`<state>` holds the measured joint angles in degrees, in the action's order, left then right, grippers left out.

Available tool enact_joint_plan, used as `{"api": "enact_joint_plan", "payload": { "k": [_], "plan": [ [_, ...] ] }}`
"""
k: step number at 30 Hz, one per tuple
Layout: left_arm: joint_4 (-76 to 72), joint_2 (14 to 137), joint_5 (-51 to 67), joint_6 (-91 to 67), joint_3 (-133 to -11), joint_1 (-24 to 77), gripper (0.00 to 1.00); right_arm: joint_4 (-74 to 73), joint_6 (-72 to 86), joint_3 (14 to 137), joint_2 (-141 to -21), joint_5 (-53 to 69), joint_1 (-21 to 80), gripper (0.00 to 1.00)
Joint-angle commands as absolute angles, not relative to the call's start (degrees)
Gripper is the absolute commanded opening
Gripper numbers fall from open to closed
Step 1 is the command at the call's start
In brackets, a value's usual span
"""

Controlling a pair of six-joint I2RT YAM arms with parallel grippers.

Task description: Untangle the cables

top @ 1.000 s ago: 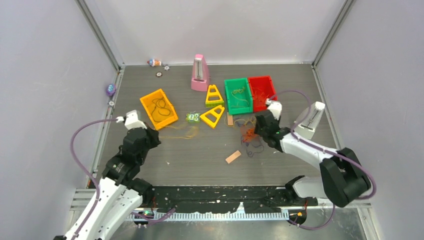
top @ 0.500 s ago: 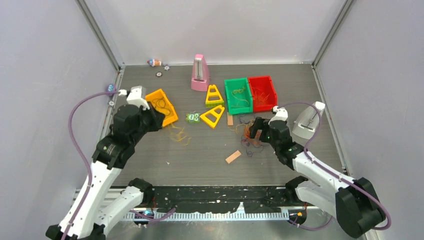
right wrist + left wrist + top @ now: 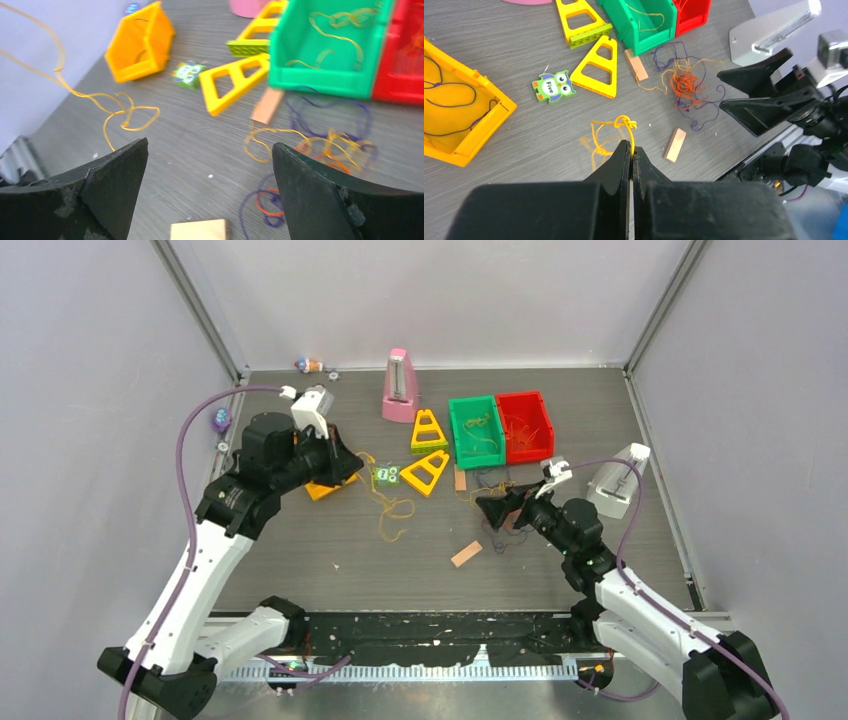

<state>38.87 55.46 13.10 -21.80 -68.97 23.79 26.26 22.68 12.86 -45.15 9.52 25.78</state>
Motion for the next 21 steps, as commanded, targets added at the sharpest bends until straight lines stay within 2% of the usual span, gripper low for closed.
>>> {"api": "enact_joint_plan", "payload": {
  "k": [1,5,7,12,21],
  "plan": [
    [42.2,57.1,17.0,-17.0,-72.6,24.1,0.0,35.2,21.9,17.9,-46.8,22.1,26.6,1.0],
    [42.9,59.0,20.3,-14.2,-72.4,24.8,0.0,32.3,20.0,24.8,-50.8,25.7,30.4,1.0],
    [42.6,59.5,22.3,-13.2,-71.9,25.3,0.0,32.5,19.1,27.6,-53.4,26.0,33.4,0.96],
    [40.9,59.2,25.5,-12.3,-71.0,27.5,0.0,32.1,13.9,34.9,-61.5,22.6,42.4,0.95],
    [38.8,58.7,27.0,-14.7,-71.3,30.4,0.0,34.7,10.5,42.0,-72.6,19.8,49.2,0.95]
  ]
}}
